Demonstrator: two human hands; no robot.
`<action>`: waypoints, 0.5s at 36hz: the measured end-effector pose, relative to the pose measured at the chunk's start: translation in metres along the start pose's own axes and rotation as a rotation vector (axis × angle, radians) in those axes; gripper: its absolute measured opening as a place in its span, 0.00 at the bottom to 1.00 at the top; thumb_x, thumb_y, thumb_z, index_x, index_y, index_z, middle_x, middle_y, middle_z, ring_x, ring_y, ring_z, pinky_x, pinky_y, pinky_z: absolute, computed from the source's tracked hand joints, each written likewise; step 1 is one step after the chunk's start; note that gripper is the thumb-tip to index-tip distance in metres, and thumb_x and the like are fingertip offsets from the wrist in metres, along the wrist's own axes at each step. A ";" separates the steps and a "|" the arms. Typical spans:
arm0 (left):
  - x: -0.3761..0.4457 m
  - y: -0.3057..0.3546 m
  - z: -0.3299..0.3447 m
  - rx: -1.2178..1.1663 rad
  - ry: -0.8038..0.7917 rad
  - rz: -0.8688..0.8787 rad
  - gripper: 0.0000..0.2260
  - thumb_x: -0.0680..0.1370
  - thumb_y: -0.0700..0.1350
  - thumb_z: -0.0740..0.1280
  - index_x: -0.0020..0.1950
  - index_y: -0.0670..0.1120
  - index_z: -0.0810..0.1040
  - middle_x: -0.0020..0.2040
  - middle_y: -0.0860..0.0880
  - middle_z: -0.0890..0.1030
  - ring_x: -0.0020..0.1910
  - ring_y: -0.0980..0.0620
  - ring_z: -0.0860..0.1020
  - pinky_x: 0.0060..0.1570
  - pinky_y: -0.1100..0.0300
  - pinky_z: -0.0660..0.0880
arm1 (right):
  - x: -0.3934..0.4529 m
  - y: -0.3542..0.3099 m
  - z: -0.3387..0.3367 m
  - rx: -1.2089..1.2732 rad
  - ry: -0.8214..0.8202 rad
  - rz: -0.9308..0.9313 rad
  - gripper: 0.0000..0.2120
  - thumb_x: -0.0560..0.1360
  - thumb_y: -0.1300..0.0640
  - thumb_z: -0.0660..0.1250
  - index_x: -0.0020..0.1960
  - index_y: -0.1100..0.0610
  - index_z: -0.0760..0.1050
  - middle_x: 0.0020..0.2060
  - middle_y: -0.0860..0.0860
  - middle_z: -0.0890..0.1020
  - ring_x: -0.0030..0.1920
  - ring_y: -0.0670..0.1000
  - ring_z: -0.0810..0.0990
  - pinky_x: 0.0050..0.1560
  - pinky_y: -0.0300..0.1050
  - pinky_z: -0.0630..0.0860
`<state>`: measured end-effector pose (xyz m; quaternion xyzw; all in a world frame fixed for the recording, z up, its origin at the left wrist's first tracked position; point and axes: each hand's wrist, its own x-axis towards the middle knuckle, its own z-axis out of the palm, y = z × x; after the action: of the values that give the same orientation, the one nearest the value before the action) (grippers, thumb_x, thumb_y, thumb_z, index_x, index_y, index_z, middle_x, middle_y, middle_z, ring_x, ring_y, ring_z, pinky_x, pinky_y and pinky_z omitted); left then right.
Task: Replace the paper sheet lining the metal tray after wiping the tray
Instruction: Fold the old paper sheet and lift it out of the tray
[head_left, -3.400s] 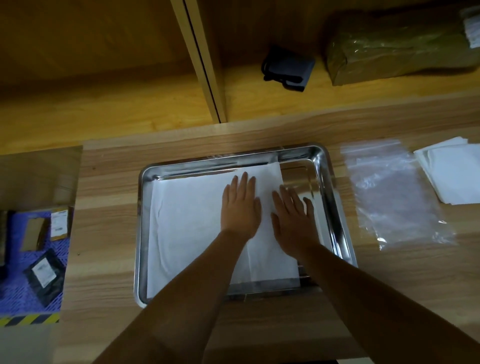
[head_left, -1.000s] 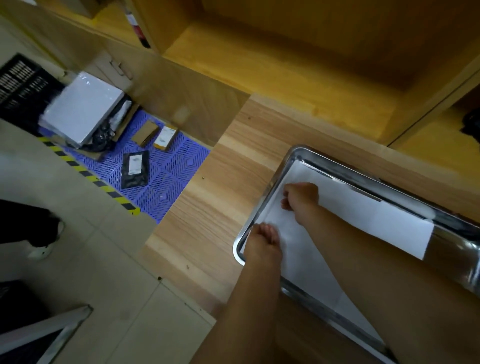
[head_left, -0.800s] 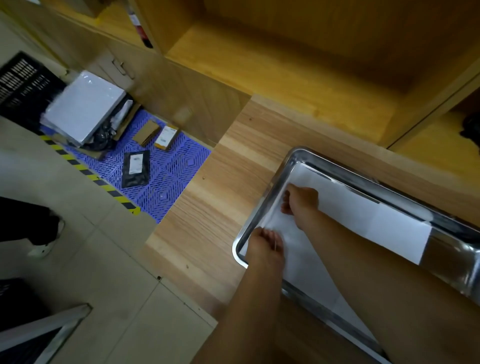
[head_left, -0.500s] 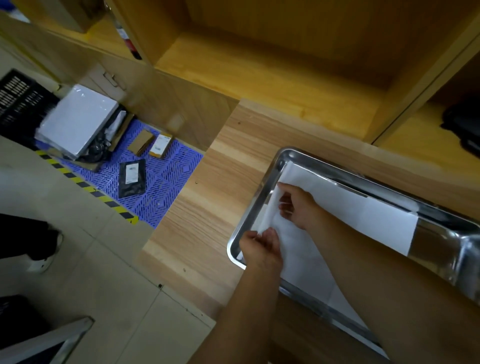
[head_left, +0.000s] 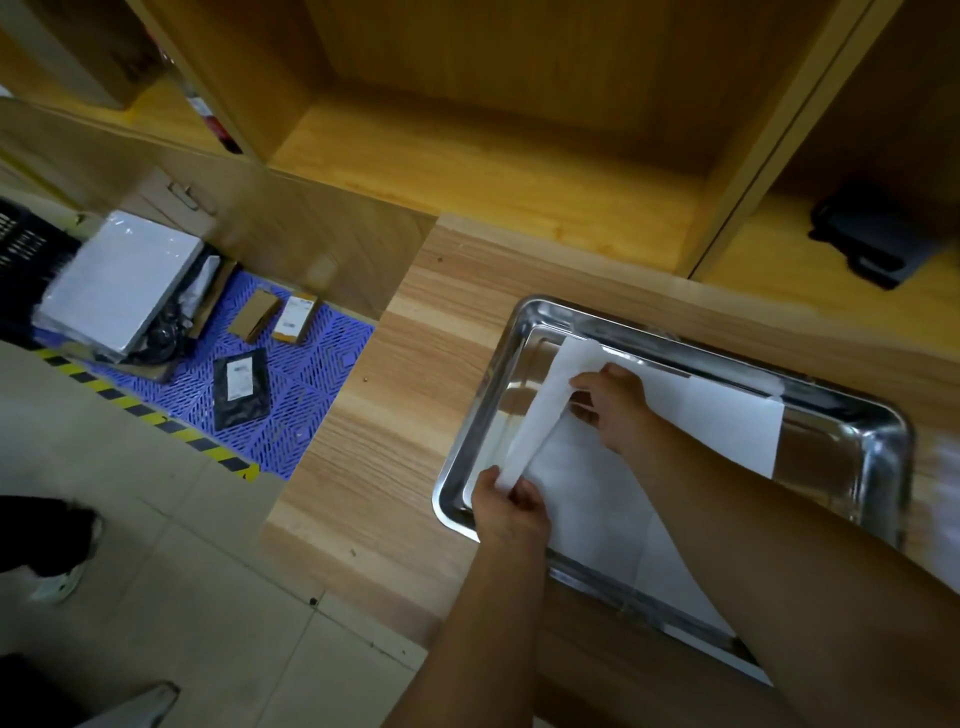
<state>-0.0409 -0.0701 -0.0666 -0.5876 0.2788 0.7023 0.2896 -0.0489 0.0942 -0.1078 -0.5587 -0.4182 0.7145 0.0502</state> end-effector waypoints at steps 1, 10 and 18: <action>-0.002 -0.001 0.000 -0.004 0.008 0.001 0.06 0.76 0.41 0.70 0.45 0.40 0.75 0.38 0.45 0.77 0.33 0.50 0.77 0.24 0.63 0.78 | 0.001 0.000 -0.002 0.002 0.006 -0.002 0.16 0.73 0.66 0.68 0.61 0.61 0.75 0.52 0.61 0.81 0.49 0.58 0.82 0.43 0.47 0.81; -0.013 -0.024 -0.014 0.085 0.078 0.038 0.14 0.76 0.39 0.72 0.58 0.42 0.72 0.47 0.41 0.76 0.46 0.41 0.79 0.39 0.53 0.84 | 0.006 0.002 -0.003 -0.052 0.084 -0.064 0.14 0.73 0.57 0.72 0.57 0.57 0.77 0.53 0.58 0.82 0.51 0.59 0.82 0.54 0.56 0.81; -0.014 -0.042 -0.026 0.300 0.129 0.068 0.10 0.76 0.37 0.71 0.51 0.41 0.70 0.42 0.42 0.74 0.40 0.44 0.76 0.36 0.55 0.78 | 0.004 -0.002 -0.003 -0.445 0.279 -0.321 0.03 0.71 0.60 0.67 0.43 0.56 0.80 0.40 0.54 0.82 0.42 0.58 0.81 0.41 0.43 0.72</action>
<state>0.0089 -0.0617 -0.0589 -0.5720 0.4183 0.6228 0.3317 -0.0486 0.0994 -0.1092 -0.5755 -0.6363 0.5047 0.0958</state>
